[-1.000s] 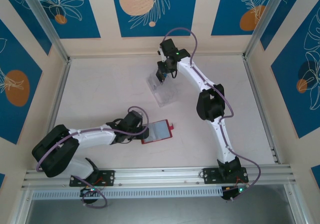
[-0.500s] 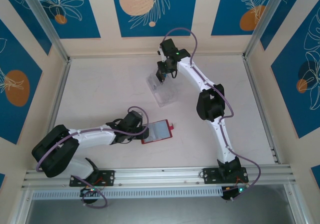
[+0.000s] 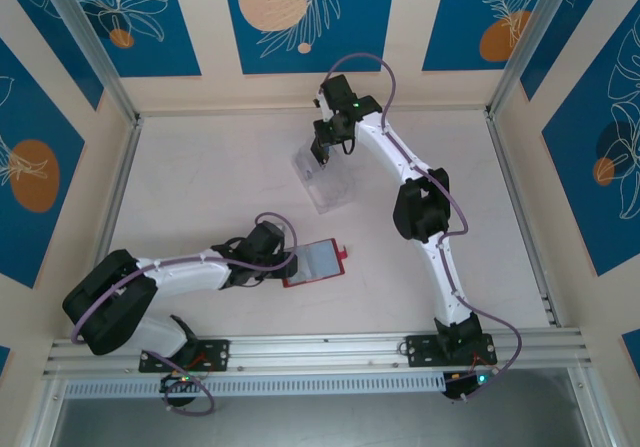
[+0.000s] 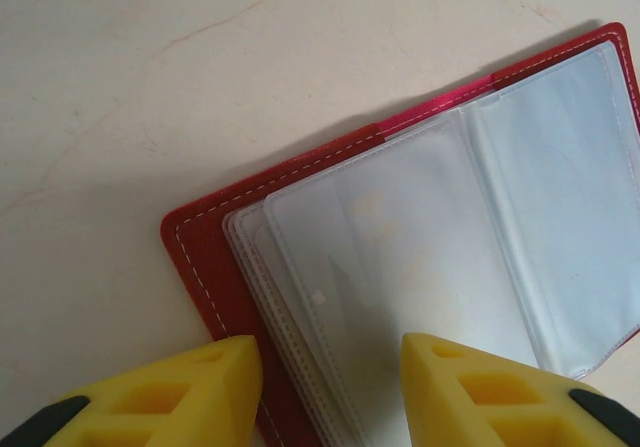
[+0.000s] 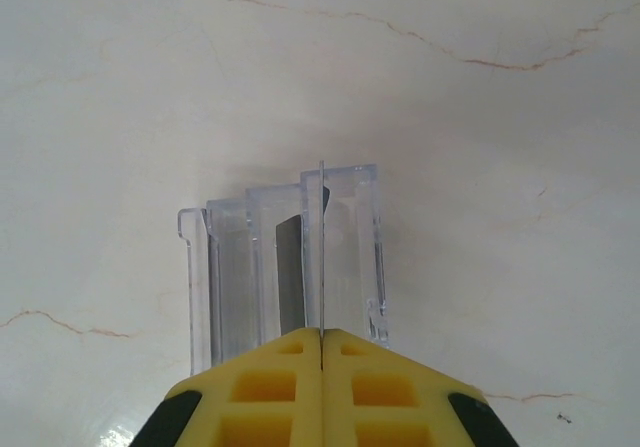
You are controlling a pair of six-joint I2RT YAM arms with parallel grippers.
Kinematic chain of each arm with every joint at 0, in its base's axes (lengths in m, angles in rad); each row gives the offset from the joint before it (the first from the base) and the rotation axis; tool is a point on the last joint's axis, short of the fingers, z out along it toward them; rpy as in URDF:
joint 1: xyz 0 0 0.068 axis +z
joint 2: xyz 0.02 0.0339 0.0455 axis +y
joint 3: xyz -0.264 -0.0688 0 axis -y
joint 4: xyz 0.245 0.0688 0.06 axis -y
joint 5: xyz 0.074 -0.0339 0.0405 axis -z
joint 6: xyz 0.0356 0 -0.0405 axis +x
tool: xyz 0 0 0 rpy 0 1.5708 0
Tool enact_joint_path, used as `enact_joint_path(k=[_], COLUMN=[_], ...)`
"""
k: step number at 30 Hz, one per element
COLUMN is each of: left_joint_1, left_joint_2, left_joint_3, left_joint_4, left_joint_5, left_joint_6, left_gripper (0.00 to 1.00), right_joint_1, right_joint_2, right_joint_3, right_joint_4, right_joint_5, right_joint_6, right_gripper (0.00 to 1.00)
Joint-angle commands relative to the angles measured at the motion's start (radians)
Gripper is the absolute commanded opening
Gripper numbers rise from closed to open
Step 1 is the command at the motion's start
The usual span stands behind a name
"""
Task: Put the credit cards into the card holder
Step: Pick up the credit card from the storage box.
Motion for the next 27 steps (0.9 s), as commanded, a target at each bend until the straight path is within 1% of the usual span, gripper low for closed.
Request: enact_joint_path(k=[1,10,19,27], left_joint_1=[0.005,0.005,0.004,0.004], left_joint_2=[0.009,0.006,-0.022,-0.038], left_joint_3=[-0.033,-0.038,-0.042,-0.033], left_joint_4=[-0.037,-0.029,-0.043,-0.061], left_joint_5=[0.027,0.027,0.017,0.016], left_joint_6=[-0.017,-0.018,-0.016,-0.005], left_gripper=[0.42,0.42,0.42,0.42], right_joint_1=[-0.008,-0.018,-0.018,-0.013], right_joint_2=[-0.058,-0.087,-0.158,-0.265], right_joint_3=[0.04,0.042,-0.028,-0.124], right_joint_4=[-0.008,-0.025,-0.006,0.02], right_joint_5=[-0.026,-0.033,-0.029,-0.035], right_joint_6=[-0.005,0.009,0.018,0.038], right_gripper=[0.0,0.0,0.0,0.0])
